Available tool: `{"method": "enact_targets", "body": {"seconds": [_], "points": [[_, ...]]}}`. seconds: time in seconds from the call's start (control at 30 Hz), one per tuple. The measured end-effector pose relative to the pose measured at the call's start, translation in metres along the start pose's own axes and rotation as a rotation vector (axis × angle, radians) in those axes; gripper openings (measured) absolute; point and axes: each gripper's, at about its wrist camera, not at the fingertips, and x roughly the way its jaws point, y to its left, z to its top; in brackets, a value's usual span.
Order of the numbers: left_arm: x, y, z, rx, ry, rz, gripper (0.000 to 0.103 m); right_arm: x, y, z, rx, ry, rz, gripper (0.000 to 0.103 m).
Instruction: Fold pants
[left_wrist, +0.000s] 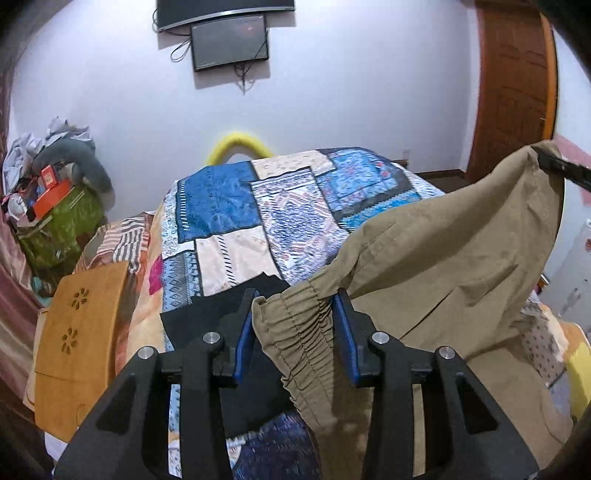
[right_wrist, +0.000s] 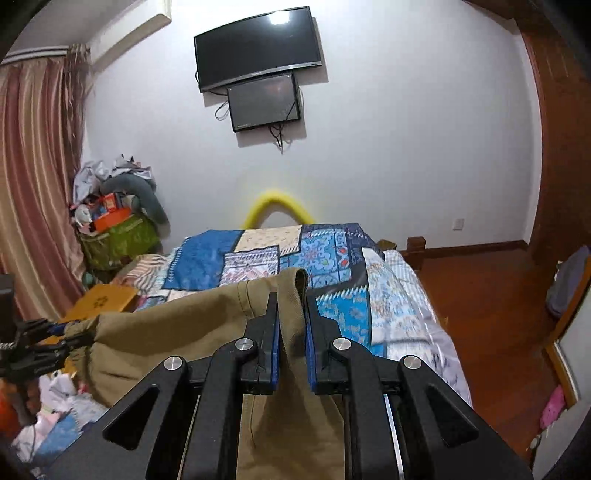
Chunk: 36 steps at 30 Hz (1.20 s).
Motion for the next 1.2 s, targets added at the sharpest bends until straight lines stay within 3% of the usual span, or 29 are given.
{"method": "enact_targets", "body": {"seconds": [0.37, 0.83, 1.1, 1.2], "points": [[-0.055, -0.016, -0.062, 0.013, 0.016, -0.083, 0.040, -0.084, 0.013, -0.085, 0.009, 0.067, 0.027, 0.010], [-0.082, -0.028, -0.142, 0.058, 0.095, -0.112, 0.043, -0.119, 0.031, -0.185, 0.056, 0.205, -0.003, 0.011], [-0.080, -0.028, -0.177, 0.051, 0.185, -0.105, 0.047, -0.123, 0.028, -0.222, 0.115, 0.308, -0.019, 0.019], [-0.085, -0.025, -0.186, 0.049, 0.208, -0.085, 0.051, -0.132, 0.027, -0.232, 0.136, 0.325, -0.044, 0.032]]}}
